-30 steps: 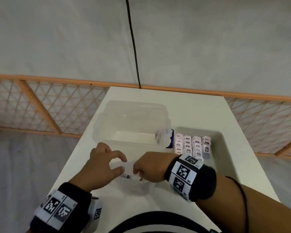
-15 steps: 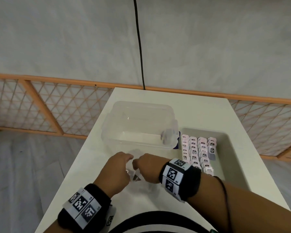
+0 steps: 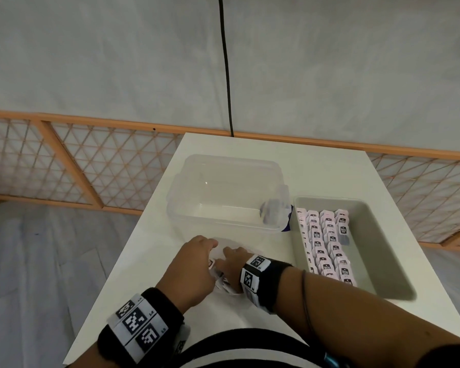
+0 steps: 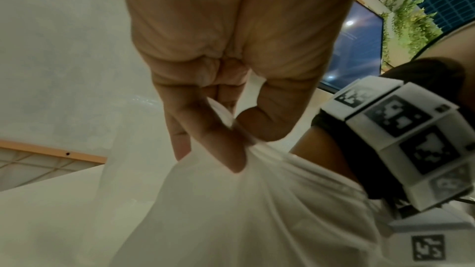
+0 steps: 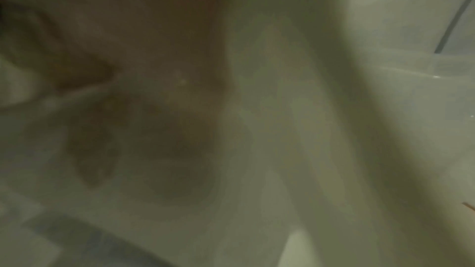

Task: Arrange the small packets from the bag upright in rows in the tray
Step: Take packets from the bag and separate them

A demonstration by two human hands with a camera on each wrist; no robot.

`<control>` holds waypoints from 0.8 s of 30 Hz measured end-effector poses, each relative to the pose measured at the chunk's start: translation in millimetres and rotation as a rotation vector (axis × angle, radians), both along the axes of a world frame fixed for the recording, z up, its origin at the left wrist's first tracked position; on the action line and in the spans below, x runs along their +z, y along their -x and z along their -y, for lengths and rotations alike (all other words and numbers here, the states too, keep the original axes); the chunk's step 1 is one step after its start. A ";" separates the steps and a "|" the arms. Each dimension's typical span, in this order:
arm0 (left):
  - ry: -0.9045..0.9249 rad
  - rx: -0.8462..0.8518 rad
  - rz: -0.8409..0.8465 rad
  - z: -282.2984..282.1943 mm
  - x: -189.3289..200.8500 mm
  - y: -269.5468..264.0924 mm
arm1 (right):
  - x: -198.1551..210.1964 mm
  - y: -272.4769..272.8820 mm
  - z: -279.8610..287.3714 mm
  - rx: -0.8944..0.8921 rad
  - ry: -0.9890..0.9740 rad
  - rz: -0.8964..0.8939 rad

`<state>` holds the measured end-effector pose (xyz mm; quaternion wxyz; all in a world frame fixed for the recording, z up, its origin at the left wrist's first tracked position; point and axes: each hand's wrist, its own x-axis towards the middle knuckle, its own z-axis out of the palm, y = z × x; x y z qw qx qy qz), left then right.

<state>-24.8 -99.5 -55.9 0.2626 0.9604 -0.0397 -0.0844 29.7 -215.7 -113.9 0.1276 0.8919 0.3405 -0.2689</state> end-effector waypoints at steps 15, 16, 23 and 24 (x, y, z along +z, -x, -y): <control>0.020 0.029 0.047 5.6 0.5 0.7 | 10.3 6.8 4.3 -0.049 -0.048 0.001; 0.018 0.030 0.051 6.4 0.4 1.1 | 9.6 6.7 4.4 -0.048 -0.051 0.000; 0.029 0.033 0.097 10.9 4.4 1.6 | 18.3 10.4 7.6 -0.069 -0.041 -0.019; 0.035 0.034 0.102 11.6 5.1 1.6 | 18.9 9.4 6.8 -0.099 -0.044 -0.035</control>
